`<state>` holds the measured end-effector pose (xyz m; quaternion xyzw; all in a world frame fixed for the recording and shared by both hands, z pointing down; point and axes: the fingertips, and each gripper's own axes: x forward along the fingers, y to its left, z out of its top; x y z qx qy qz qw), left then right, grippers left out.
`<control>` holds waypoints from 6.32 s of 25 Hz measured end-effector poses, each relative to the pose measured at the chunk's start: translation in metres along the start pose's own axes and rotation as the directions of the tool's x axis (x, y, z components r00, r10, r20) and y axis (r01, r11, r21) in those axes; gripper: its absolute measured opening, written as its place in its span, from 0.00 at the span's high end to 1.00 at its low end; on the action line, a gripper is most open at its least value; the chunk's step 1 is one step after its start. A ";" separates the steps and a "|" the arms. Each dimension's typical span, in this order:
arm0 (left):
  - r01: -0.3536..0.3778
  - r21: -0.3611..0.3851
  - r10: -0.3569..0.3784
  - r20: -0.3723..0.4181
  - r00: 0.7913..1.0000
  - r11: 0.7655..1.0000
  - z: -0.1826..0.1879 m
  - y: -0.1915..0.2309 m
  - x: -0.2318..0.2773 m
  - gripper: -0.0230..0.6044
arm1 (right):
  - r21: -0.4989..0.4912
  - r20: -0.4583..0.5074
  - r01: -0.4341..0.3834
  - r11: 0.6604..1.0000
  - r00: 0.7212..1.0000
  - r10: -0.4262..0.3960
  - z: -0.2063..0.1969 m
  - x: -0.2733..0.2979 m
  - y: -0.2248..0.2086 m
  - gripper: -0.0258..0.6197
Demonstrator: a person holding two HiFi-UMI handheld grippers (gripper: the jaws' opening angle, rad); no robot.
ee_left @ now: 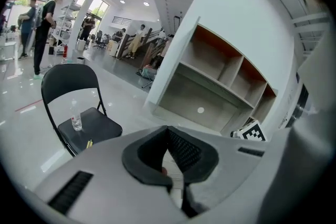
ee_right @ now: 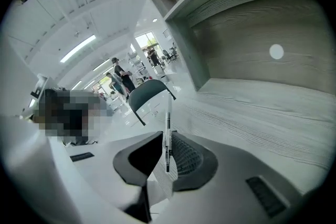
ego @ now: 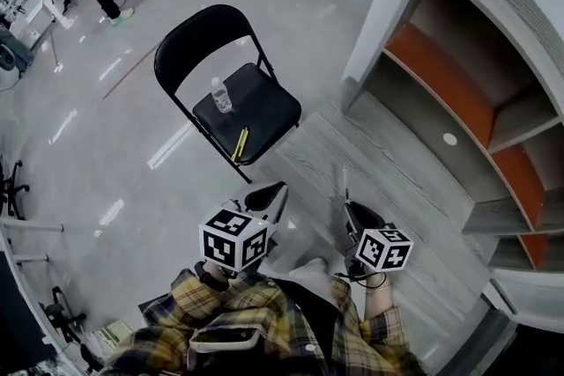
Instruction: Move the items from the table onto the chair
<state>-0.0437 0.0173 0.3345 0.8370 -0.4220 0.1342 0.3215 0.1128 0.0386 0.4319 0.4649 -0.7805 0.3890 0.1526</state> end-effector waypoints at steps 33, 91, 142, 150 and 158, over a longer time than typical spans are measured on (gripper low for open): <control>-0.086 -0.172 0.046 -0.224 0.974 0.981 -0.066 0.363 0.071 0.96 | 0.092 -0.312 0.128 0.988 0.946 -0.093 -0.053 0.479 0.098 0.86; 0.015 0.004 -0.014 -0.102 0.995 1.000 -0.006 0.143 0.071 0.96 | 0.198 0.268 -0.421 0.885 0.892 0.365 0.106 0.134 0.161 0.88; 0.537 0.333 -0.495 -0.207 0.844 0.775 0.009 -0.243 0.063 0.96 | 0.010 0.530 0.353 0.936 0.792 -0.304 0.067 -0.257 0.016 0.93; 0.560 0.352 -0.507 -0.239 0.828 0.750 0.012 -0.251 0.069 0.96 | 0.008 0.549 0.337 0.942 0.786 -0.285 0.064 -0.261 0.016 0.93; 0.572 0.418 -0.489 -0.297 0.820 0.706 0.000 -0.249 0.073 0.96 | 0.010 0.542 0.327 0.945 0.792 -0.280 0.062 -0.262 0.015 0.93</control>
